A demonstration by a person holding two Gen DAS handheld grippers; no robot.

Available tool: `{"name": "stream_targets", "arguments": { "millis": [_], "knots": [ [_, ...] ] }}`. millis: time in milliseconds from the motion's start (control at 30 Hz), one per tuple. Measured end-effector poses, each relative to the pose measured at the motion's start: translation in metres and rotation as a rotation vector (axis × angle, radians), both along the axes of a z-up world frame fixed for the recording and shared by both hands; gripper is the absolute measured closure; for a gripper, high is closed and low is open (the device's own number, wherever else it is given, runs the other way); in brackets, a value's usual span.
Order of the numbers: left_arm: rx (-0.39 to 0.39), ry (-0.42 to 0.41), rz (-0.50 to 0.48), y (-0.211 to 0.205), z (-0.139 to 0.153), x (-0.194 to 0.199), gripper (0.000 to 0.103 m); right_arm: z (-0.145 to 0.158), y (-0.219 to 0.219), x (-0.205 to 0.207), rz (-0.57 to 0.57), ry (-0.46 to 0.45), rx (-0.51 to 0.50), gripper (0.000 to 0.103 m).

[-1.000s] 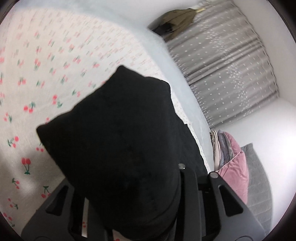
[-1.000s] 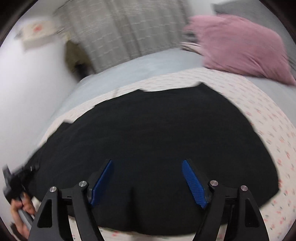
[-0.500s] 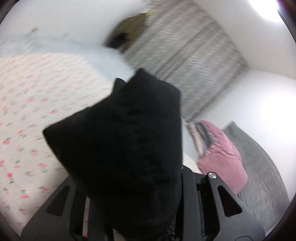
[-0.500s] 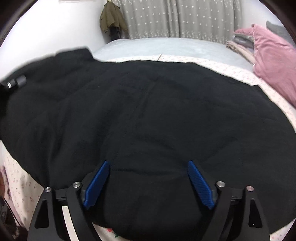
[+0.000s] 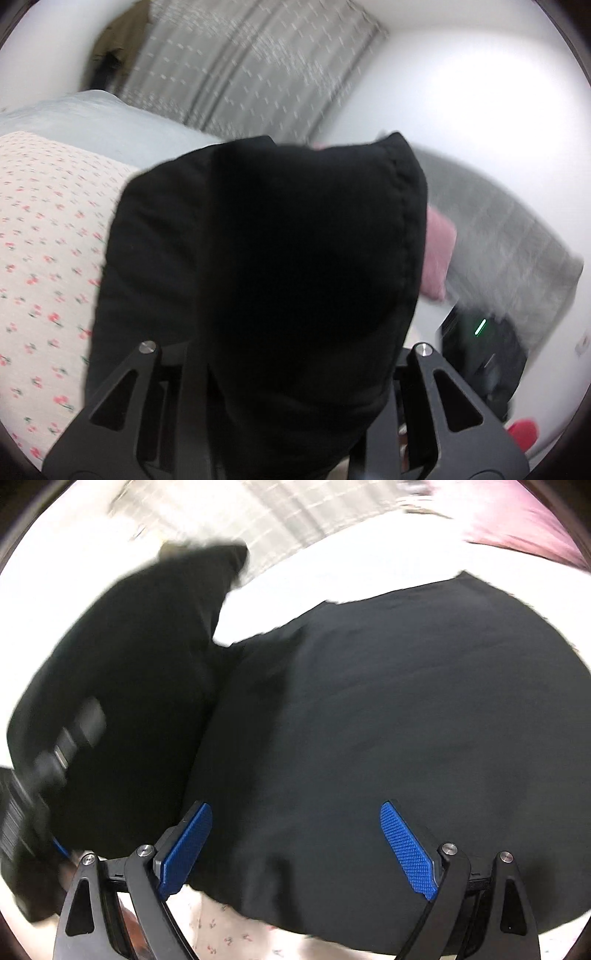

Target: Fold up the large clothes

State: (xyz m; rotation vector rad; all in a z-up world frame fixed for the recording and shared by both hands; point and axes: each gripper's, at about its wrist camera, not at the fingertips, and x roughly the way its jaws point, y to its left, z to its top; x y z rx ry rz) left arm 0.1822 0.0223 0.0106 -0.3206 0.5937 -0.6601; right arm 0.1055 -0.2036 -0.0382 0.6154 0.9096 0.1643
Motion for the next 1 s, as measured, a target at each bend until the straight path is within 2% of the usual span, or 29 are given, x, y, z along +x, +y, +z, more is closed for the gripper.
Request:
{"name": "stream_targets", "arguments": {
  "millis": [100,200,267,300,333,367,467,567,733,800,867,933,1000],
  "knots": [
    [0.114,0.020,-0.069,-0.026,-0.020,-0.002,0.070,0.001,-0.034,-0.014,-0.089,-0.001,0.018,0.009],
    [0.231,0.037,-0.144,-0.048,-0.043,-0.005,0.065,0.002,-0.059,-0.024,-0.128,-0.015,0.068,0.010],
    [0.320,-0.024,-0.185,-0.059,-0.048,-0.014,0.059,0.003,-0.072,-0.033,-0.159,-0.025,0.101,0.010],
    [0.345,-0.044,-0.204,-0.062,-0.047,-0.019,0.056,0.004,-0.075,-0.035,-0.169,-0.031,0.113,0.010],
    [0.356,-0.053,-0.230,-0.063,-0.044,-0.022,0.049,0.005,-0.076,-0.036,-0.177,-0.035,0.129,0.010],
    [0.350,-0.048,-0.259,-0.062,-0.037,-0.025,0.042,0.005,-0.079,-0.037,-0.185,-0.039,0.149,0.010],
    [0.284,-0.009,-0.334,-0.048,-0.017,-0.029,0.033,0.006,-0.077,-0.032,-0.198,-0.048,0.219,0.009],
    [0.232,0.012,-0.378,-0.032,-0.004,-0.036,0.031,0.008,-0.080,-0.027,-0.195,-0.058,0.286,0.009],
    [0.041,0.057,-0.427,0.007,0.015,-0.037,0.030,0.009,-0.078,-0.006,-0.150,-0.076,0.388,0.009],
    [0.010,0.057,-0.396,0.016,0.016,-0.034,0.030,0.010,-0.072,-0.001,-0.130,-0.077,0.400,0.009],
    [0.013,0.057,-0.339,0.024,0.014,-0.028,0.030,0.014,-0.062,0.003,-0.106,-0.082,0.388,0.009],
    [0.056,0.060,-0.249,0.034,0.009,-0.018,0.030,0.018,-0.052,0.006,-0.084,-0.089,0.379,0.009],
    [0.147,0.062,-0.122,0.039,0.000,-0.007,0.030,0.019,-0.043,0.011,-0.062,-0.084,0.371,0.009]
  ]
}}
